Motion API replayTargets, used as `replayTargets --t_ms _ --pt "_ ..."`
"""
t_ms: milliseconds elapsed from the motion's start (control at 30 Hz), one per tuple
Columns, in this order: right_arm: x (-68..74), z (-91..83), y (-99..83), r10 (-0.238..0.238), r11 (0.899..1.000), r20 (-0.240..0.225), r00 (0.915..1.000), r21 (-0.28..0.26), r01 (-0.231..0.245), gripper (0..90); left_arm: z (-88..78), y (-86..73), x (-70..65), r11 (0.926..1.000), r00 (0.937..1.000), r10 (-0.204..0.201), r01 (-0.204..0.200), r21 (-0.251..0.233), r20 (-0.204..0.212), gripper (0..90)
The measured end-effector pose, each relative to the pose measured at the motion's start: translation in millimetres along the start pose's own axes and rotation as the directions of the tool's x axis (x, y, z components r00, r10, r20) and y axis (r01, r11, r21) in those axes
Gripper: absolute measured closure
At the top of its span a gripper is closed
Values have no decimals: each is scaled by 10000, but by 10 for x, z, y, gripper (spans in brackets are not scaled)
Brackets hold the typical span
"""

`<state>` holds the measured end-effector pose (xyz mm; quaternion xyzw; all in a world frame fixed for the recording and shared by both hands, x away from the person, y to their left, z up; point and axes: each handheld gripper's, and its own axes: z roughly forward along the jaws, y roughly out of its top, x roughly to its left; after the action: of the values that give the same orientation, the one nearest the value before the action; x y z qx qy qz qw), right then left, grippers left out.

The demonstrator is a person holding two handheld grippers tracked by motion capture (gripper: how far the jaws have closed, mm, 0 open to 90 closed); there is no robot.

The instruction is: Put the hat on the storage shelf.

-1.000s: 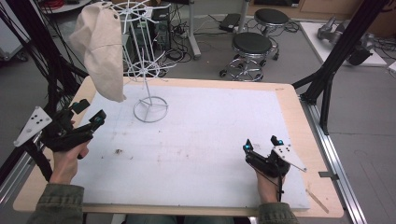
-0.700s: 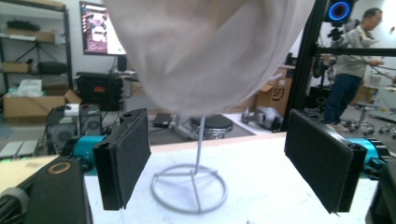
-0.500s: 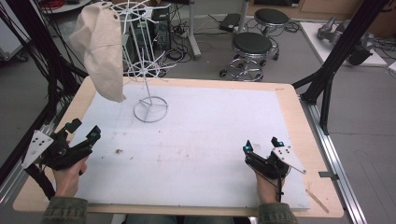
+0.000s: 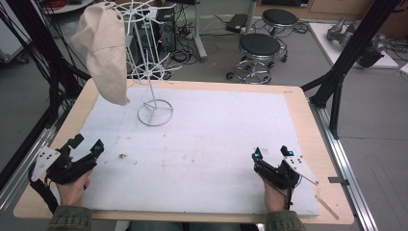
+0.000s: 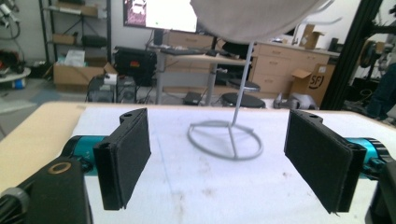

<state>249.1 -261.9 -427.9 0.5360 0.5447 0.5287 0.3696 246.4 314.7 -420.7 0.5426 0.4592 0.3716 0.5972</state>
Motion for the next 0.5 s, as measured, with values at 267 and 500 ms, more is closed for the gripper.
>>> replayTargets --t_ms 267,500 --pt "-24 24 -20 -42 9998 320 9995 187 36 59 -7 -80 -67 9995 9998 89 -94 289 173 220" --pt "36 43 -32 -264 9990 136 9996 368 259 59 -3 -89 -80 9993 9998 84 -91 349 203 221"
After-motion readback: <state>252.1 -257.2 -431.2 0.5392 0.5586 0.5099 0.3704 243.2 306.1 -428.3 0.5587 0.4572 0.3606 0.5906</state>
